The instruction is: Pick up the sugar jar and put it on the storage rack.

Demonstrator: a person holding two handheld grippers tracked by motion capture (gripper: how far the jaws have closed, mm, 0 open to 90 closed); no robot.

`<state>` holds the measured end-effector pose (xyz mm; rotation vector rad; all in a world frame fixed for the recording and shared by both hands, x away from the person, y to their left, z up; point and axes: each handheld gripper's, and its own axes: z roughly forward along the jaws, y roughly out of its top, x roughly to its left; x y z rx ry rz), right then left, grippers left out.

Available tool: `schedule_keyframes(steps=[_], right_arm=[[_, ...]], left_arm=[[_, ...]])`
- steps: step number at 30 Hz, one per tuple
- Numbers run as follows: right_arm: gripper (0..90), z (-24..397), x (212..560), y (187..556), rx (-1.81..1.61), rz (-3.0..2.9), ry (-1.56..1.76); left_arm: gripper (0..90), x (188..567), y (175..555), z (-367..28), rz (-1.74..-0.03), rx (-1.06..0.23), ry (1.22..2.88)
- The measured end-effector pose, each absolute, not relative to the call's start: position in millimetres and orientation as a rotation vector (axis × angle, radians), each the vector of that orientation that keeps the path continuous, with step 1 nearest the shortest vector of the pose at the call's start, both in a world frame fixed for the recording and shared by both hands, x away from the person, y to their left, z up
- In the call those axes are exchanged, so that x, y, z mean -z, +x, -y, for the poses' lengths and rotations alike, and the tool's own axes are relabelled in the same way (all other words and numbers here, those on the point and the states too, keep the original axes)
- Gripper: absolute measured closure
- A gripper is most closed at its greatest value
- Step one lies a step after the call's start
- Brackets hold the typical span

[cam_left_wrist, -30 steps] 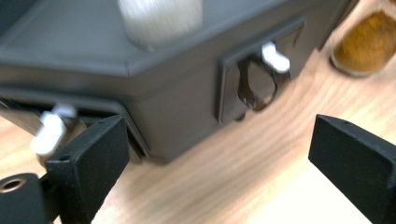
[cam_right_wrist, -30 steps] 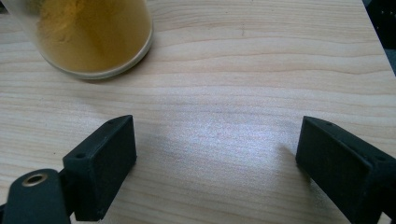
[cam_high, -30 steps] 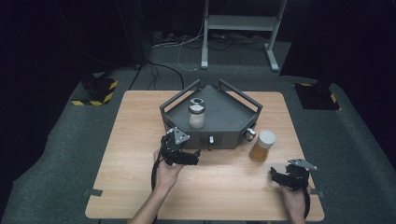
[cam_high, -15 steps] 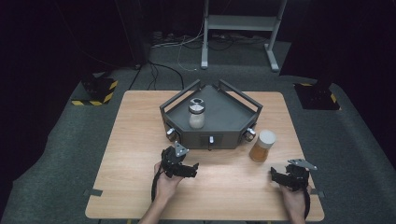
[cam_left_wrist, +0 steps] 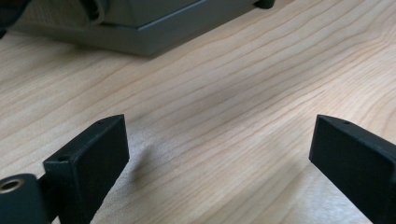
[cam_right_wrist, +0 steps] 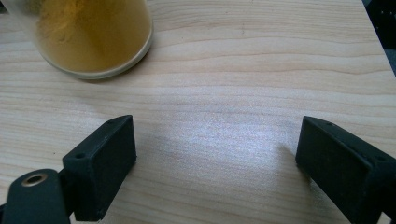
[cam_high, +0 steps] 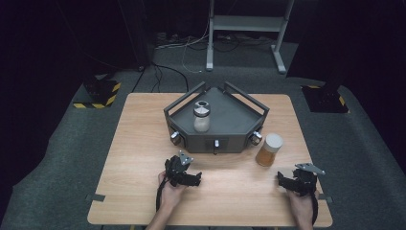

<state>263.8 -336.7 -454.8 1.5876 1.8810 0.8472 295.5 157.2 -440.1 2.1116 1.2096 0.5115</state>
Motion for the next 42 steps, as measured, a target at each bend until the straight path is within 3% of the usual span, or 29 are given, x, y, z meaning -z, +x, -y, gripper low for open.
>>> schedule_keyframes(steps=[42], right_arm=[[10.5,336.7,454.7,264.5,-0.846,-1.888,1.583]], left_arm=[[3.8,452.6,290.2,-157.6,-1.226,-0.546,2.060]])
